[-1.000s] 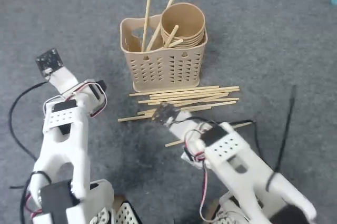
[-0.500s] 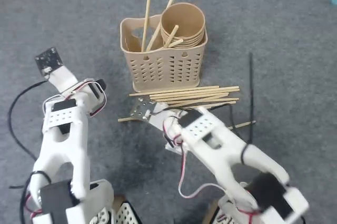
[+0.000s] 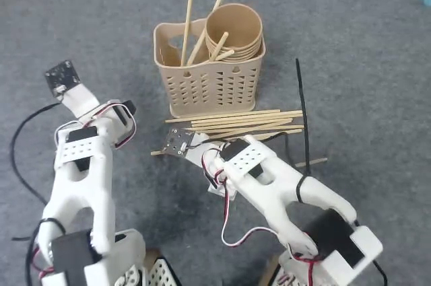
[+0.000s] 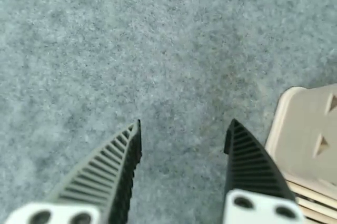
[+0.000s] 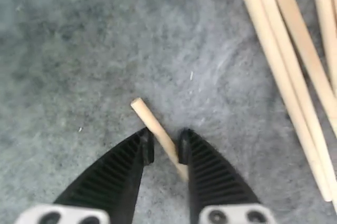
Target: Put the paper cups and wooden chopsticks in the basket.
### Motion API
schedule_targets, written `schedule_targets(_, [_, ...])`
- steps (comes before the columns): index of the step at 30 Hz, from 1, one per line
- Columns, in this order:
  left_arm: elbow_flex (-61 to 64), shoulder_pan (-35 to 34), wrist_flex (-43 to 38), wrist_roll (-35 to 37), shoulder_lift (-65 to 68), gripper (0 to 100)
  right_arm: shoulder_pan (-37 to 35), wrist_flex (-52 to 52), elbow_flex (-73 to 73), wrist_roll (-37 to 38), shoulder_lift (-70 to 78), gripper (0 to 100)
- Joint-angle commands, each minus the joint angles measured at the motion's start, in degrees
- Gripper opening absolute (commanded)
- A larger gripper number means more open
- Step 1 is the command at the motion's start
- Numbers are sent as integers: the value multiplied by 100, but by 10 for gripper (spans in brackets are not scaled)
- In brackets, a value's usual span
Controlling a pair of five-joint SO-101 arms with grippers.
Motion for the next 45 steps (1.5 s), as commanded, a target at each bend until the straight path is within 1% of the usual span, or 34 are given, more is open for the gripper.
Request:
schedule_targets(1, [-233,9,-141,26,9,240,-4,84,-229,26,-92,21])
schedule_targets(4, [-207,-18,-229,26,9,240,75,488,-334,18,-374,7])
schedule_targets(7, [-189,-18,-281,26,9,240,180,936,-378,9,-1007,8])
schedule_targets(13, [-189,-18,-281,26,9,240,365,1508,-378,-316,-2993,8])
schedule_targets(16, [-189,-9,-281,-176,9,240,382,1569,-378,-475,-3987,8])
schedule_targets(19, [-189,9,-281,-229,9,240,382,1525,-378,-949,-4822,8])
schedule_targets(25, [-180,18,-281,-237,9,240,391,1508,-378,-2488,-5886,8])
schedule_targets(27, [-180,18,-273,-237,9,240,391,1297,-343,-2919,-6097,8])
schedule_targets(29, [-136,18,-264,-237,9,240,462,1042,-237,-3174,-6290,8])
schedule_targets(38, [-57,18,-264,-237,0,239,576,-57,-158,-3868,-6958,8])
schedule_targets(45, [-57,9,-255,-237,0,239,576,-1200,-158,-4457,-7090,8])
